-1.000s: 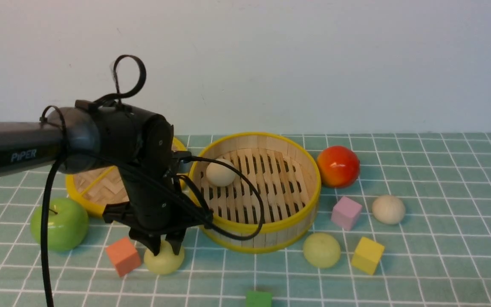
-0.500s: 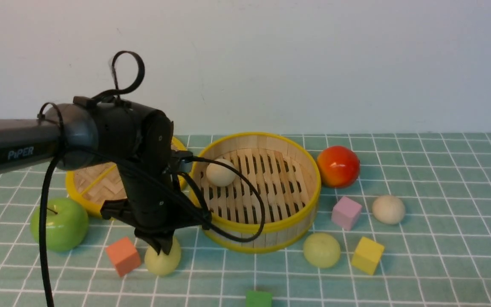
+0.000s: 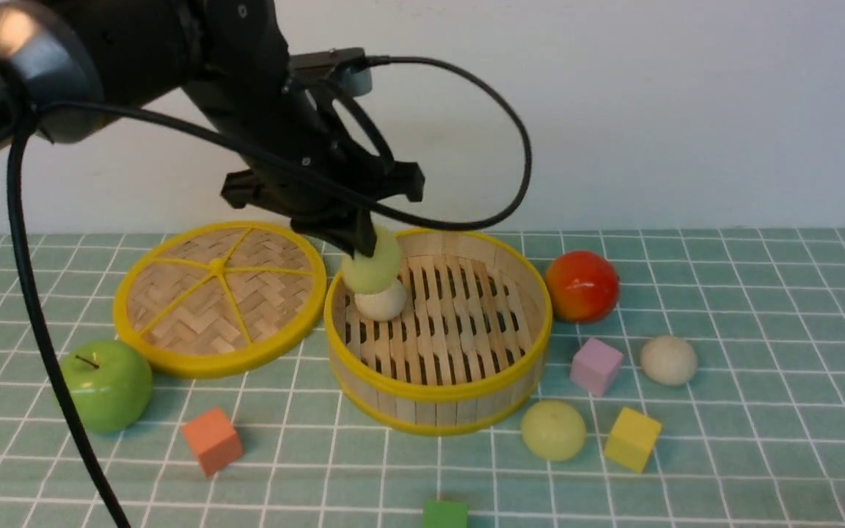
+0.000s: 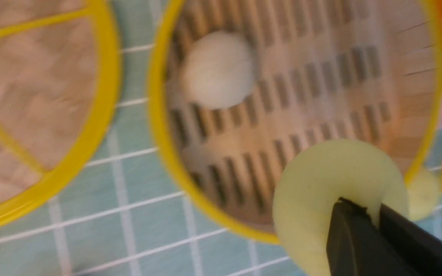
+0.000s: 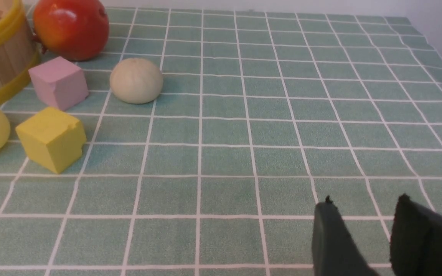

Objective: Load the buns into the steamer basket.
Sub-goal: Use the left arm to put the steamed stuffed bun into the steamer, then use the right arm to grab a steamed stuffed bun

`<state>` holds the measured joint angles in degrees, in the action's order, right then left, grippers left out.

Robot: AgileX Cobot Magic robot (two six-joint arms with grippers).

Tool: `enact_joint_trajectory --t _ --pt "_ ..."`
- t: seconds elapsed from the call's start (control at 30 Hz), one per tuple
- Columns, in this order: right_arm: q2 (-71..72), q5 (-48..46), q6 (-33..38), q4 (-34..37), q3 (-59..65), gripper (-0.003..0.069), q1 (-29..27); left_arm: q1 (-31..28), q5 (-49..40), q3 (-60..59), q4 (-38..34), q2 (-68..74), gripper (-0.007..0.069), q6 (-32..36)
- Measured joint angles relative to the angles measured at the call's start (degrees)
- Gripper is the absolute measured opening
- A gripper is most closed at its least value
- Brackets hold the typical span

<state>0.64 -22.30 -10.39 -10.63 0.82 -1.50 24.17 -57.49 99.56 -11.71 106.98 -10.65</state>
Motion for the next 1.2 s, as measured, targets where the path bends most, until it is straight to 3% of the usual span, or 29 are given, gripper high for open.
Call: enact_joint_trajectory --t 0.23,0.47,0.57,0.7,0.8,0.9,1.2 --pt "0.0 0.0 0.0 0.0 0.0 0.0240 0.0 3.9 5.3 0.2 -1.6 9.6 -0.0008 0.4" --pt "0.0 0.0 0.0 0.0 0.0 0.0240 0.0 4.1 9.5 0.2 -1.2 14.7 0.0023 -3.1" --pt "0.0 0.0 0.0 0.0 0.0 0.0240 0.0 4.1 9.3 0.2 -0.9 14.8 0.0081 -3.4" --pt "0.0 0.0 0.0 0.0 0.0 0.0240 0.0 4.1 6.7 0.2 1.4 13.4 0.0213 -3.5" --pt "0.0 0.0 0.0 0.0 0.0 0.0240 0.0 4.1 2.1 0.2 3.9 9.3 0.0328 -3.4" --pt "0.0 0.0 0.0 0.0 0.0 0.0240 0.0 4.1 -1.3 0.2 7.0 2.8 0.0377 -3.3" --pt "0.0 0.0 0.0 0.0 0.0 0.0240 0.0 4.1 -12.5 0.2 16.6 -22.1 0.0355 -5.4"
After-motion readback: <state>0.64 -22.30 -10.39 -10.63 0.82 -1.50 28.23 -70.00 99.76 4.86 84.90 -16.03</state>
